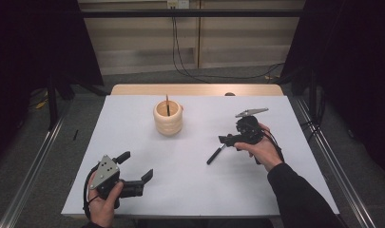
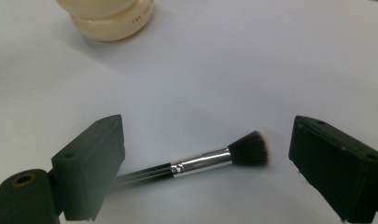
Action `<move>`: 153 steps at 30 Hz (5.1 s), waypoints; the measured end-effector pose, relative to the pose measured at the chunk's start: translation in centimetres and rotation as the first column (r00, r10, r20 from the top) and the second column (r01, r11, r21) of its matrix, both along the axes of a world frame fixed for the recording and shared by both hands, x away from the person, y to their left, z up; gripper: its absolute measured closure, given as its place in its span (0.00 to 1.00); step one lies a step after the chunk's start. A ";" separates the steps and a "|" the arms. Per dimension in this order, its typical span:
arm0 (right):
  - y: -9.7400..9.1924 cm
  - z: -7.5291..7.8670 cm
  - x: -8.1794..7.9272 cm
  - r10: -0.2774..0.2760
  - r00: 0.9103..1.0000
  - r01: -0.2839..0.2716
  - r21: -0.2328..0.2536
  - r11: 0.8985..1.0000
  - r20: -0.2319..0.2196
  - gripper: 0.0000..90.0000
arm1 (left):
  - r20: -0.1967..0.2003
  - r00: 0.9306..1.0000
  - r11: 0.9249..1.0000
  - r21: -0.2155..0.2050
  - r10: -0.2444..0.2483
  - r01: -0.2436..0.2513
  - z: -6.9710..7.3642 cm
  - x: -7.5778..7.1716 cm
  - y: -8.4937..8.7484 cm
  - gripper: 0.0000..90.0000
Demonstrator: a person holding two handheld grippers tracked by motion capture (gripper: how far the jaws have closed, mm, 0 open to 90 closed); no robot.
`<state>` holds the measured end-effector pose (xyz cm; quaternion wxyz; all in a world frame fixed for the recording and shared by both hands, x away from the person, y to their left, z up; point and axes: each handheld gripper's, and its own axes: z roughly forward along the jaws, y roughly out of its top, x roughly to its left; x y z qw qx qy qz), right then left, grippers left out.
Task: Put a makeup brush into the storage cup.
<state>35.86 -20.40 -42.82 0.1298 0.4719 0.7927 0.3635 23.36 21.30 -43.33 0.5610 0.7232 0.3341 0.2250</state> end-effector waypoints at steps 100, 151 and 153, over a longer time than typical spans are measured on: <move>1.4 -0.4 4.2 -0.235 0.884 0.149 -0.233 0.961 -0.404 0.87 | -0.009 1.000 1.000 -0.005 -0.014 0.014 -0.2 0.0 0.4 0.03; -2.9 3.7 -2.4 -0.034 0.974 -0.025 0.256 0.966 0.222 0.86 | -0.019 1.000 0.999 -0.052 -0.011 0.010 -0.1 0.1 0.5 0.02; -3.0 3.9 -2.5 -0.024 0.972 -0.042 0.278 0.960 0.232 0.86 | -0.017 1.000 0.999 -0.047 -0.012 0.011 -0.1 0.1 0.5 0.02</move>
